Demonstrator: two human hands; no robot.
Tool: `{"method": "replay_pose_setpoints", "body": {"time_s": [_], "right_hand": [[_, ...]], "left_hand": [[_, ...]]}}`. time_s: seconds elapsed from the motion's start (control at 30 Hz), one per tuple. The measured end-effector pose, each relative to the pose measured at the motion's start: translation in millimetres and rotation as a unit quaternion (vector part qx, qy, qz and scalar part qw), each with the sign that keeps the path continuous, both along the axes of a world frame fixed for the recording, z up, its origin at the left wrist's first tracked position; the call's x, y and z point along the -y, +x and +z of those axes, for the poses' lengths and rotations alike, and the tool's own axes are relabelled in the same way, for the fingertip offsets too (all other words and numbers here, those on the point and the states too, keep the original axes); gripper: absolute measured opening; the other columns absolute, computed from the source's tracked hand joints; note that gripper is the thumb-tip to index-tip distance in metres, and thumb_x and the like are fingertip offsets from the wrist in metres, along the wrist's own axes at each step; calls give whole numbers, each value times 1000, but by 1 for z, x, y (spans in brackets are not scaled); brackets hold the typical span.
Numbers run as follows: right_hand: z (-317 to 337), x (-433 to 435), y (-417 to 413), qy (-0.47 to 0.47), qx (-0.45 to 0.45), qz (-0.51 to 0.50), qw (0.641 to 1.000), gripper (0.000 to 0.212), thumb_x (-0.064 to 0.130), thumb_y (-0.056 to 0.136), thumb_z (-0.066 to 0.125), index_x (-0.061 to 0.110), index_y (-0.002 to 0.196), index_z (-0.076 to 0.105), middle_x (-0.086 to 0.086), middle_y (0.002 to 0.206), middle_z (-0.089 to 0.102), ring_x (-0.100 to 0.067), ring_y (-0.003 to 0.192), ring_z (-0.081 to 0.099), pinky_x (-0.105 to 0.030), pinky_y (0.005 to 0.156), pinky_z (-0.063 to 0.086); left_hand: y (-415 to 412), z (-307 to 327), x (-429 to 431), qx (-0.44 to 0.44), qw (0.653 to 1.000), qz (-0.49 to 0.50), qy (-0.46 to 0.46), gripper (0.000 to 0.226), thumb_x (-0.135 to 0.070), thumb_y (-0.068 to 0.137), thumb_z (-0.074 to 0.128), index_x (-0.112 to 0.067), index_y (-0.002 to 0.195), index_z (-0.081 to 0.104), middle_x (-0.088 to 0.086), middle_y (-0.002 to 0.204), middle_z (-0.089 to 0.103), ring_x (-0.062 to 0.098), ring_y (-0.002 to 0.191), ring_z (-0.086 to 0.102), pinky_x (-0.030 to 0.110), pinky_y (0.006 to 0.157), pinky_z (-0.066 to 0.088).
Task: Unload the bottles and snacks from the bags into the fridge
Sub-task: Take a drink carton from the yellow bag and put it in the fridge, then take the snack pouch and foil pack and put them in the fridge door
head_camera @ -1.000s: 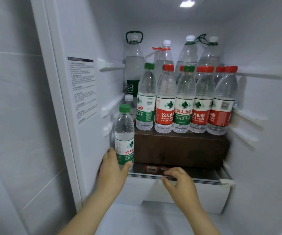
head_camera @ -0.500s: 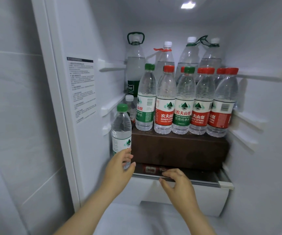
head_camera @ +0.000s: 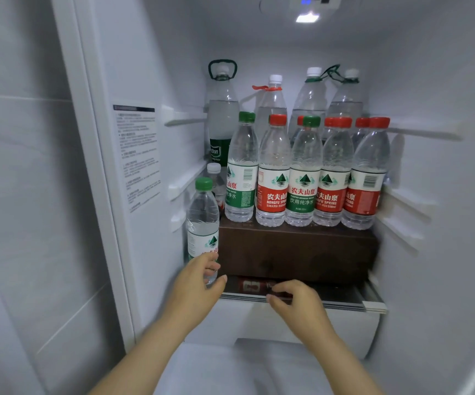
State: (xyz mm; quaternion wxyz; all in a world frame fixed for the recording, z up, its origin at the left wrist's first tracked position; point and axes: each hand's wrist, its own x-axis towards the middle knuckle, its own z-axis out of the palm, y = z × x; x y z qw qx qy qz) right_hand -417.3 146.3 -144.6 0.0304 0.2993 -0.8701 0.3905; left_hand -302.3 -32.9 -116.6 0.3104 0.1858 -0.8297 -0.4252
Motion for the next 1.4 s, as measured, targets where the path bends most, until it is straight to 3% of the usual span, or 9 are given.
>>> {"method": "replay_pose_setpoints", "body": {"time_s": [0.27,0.4,0.53,0.67,0.77,0.93,1.07,1.17,1.4], "right_hand": [[53,-17,37,-43,-65,-65,995,36,32,85,69,21,120,65,9,117,64,-3,107,56,-16,91,42],[71,-43,70,-24,-124,-129,983,37,31,86,67,21,122,63,9,119,62,-6,111,55,-14,91,38],[82,-74,111,12,-155,-196,968,38,31,87,66,22,124,62,8,122,61,-8,114,54,-8,90,30],[100,-112,163,27,-213,-275,937,36,30,85,69,22,120,63,11,117,62,-7,108,56,-15,89,36],[113,-143,202,41,-241,-335,910,36,29,83,71,20,118,65,9,113,64,-6,103,56,-14,87,37],[123,-206,268,58,-264,-438,858,35,26,83,72,17,115,67,7,110,66,-10,101,61,-27,89,48],[125,-259,325,90,-260,-524,806,35,27,82,73,16,114,68,6,109,67,-11,98,62,-19,85,44],[128,-297,373,110,-244,-576,772,36,28,82,73,15,115,67,4,109,67,-13,99,62,-21,84,43],[130,-371,490,140,-222,-657,707,42,28,83,71,16,122,63,3,118,65,-12,109,60,-32,94,50]], "left_hand": [[10,18,-12,3,996,-79,-29,41,-17,82,69,-22,120,56,-8,108,62,6,99,58,26,91,49],[12,25,-33,-16,986,-157,-45,42,-19,80,71,-31,117,55,-13,109,61,-1,96,58,10,81,47],[18,32,-60,-29,967,-243,-66,46,-23,79,71,-33,120,54,-17,110,60,-5,98,57,24,90,50],[30,47,-95,-71,941,-320,-86,45,-20,80,70,-29,121,56,-16,111,59,-6,100,56,17,90,47],[44,62,-129,-91,915,-384,-83,43,-19,81,70,-27,121,56,-15,111,59,-7,102,55,10,89,44],[73,81,-201,-109,867,-482,-72,41,-26,82,68,-32,120,56,-21,110,58,-5,102,55,17,92,46],[102,89,-266,-114,819,-558,-69,39,-28,82,68,-36,118,55,-22,109,59,-7,101,55,13,92,44],[129,92,-317,-118,782,-609,-66,40,-30,83,67,-34,121,54,-22,111,59,-8,102,53,10,91,42],[212,95,-431,-141,697,-700,-59,43,-42,77,59,-31,119,55,-21,110,59,-5,102,56,23,91,49]]}}
